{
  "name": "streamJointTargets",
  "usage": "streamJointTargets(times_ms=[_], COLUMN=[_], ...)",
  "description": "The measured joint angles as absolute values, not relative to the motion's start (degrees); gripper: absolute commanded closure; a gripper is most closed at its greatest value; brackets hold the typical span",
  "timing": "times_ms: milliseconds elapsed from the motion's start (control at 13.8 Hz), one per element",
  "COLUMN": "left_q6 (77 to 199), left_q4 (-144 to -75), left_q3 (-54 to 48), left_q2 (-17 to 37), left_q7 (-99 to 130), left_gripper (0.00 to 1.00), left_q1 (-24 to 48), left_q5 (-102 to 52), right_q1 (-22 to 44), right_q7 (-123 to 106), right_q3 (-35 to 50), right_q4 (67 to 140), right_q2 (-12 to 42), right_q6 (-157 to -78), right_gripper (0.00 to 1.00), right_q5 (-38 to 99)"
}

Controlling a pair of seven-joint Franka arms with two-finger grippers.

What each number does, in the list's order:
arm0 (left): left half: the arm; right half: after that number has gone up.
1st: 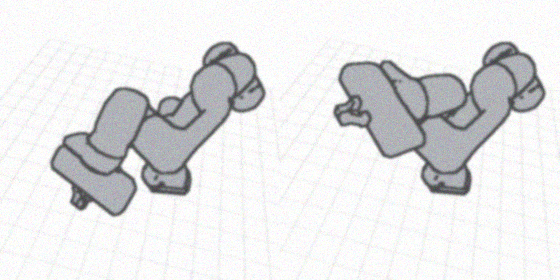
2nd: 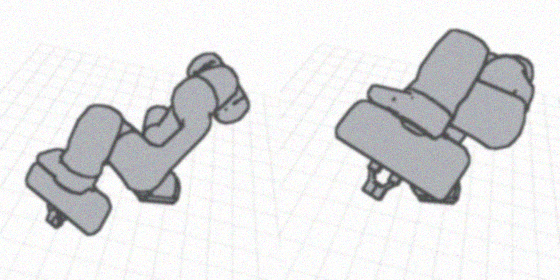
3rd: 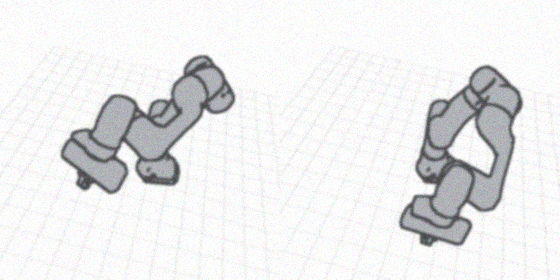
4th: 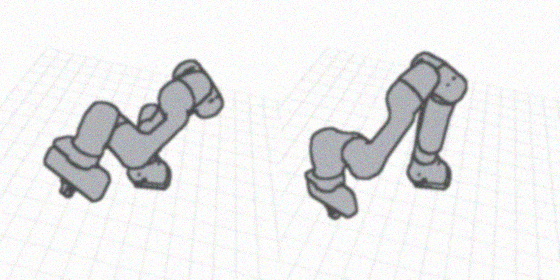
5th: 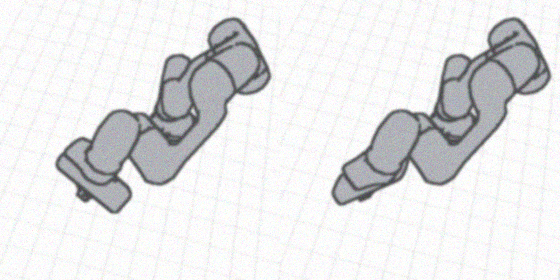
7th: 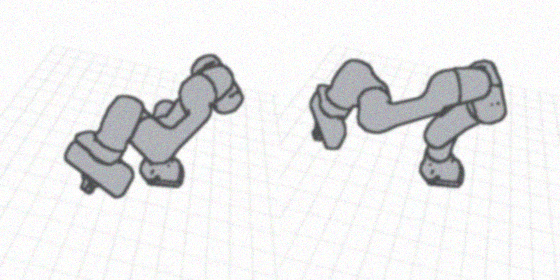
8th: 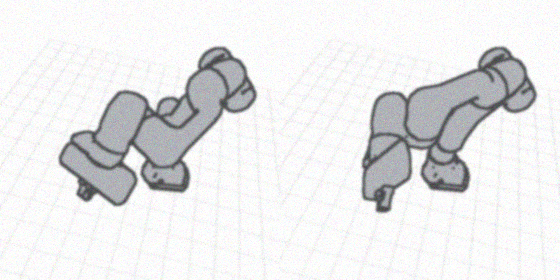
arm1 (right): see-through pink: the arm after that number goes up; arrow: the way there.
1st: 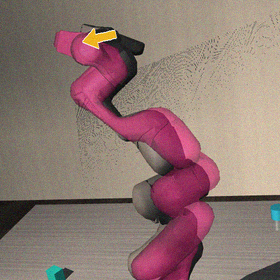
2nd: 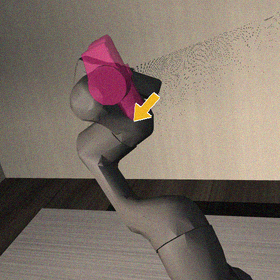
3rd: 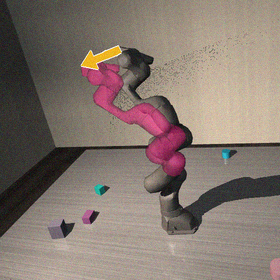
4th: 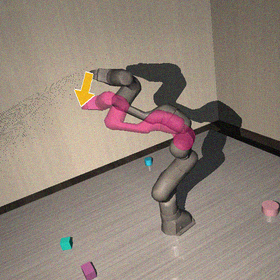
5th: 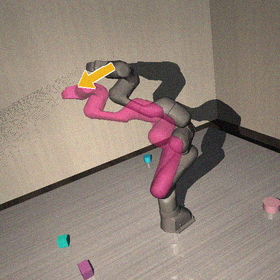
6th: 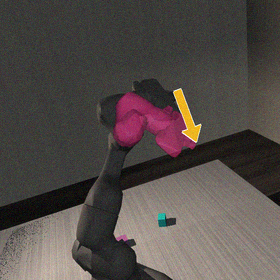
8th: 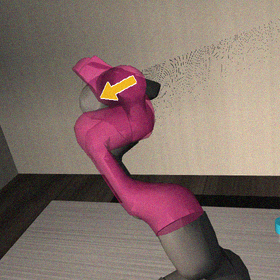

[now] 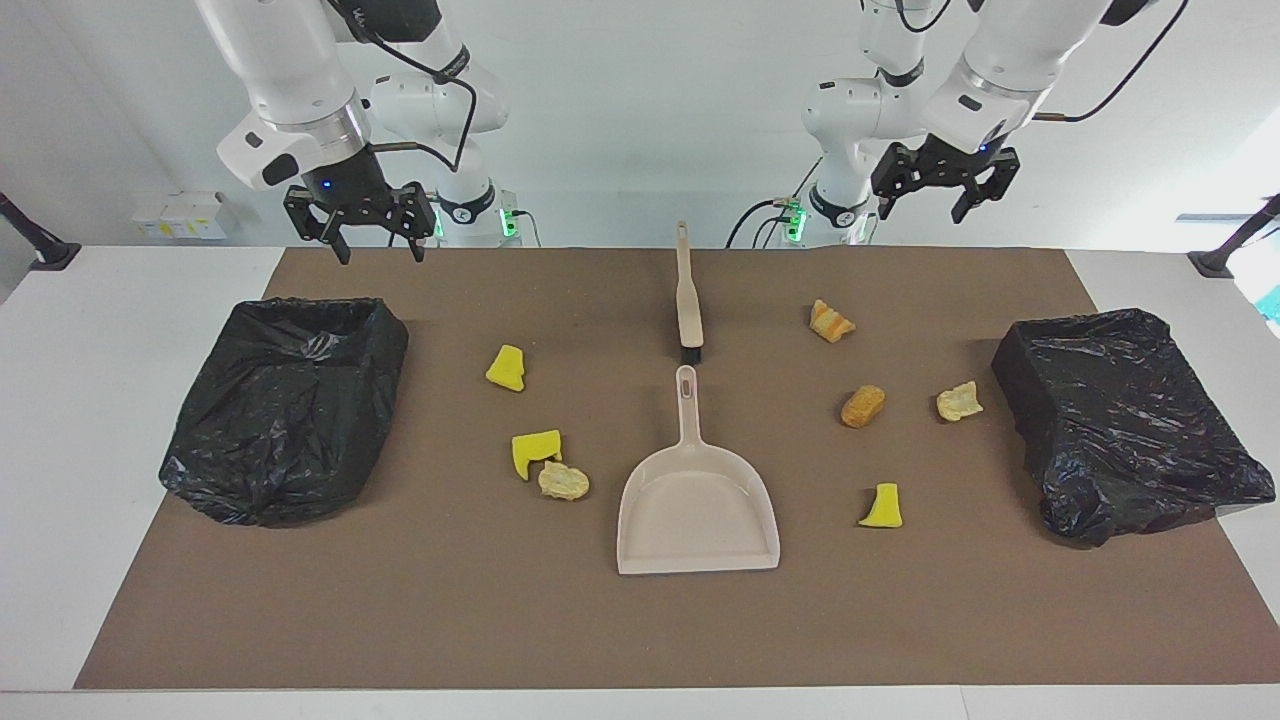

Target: Sweep and dump trash in bin

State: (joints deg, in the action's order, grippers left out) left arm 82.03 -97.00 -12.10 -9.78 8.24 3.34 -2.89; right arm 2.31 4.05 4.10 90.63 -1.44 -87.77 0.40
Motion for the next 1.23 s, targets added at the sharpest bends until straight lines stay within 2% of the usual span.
streamJointTargets(times_ms=[72,506,867,1228], left_q6=[82.99,86.67,97.71,105.41], left_q4=[-99.94,-109.71,-120.1,-126.66], left_q3=[-13.25,-19.45,-19.51,-19.58], left_q2=[-11.55,-16.86,-18.22,-18.12], left_q7=[8.85,14.92,24.55,31.99], left_gripper=[0.0,0.0,0.0,0.0], left_q1=[3.36,5.82,13.96,21.47], left_q5=[-3.08,-5.04,-5.91,-6.03], right_q1=[2.6,4.17,7.49,11.89], right_q7=[4.06,4.07,4.39,9.37], right_q3=[4.42,6.61,6.85,6.91], right_q4=[90.71,90.34,88.02,86.96], right_q2=[-1.22,4.17,10.84,17.94], right_q6=[-88.4,-91.64,-92.9,-100.29], right_gripper=[0.0,0.0,0.0,0.0], right_q5=[0.45,2.89,2.78,1.14])
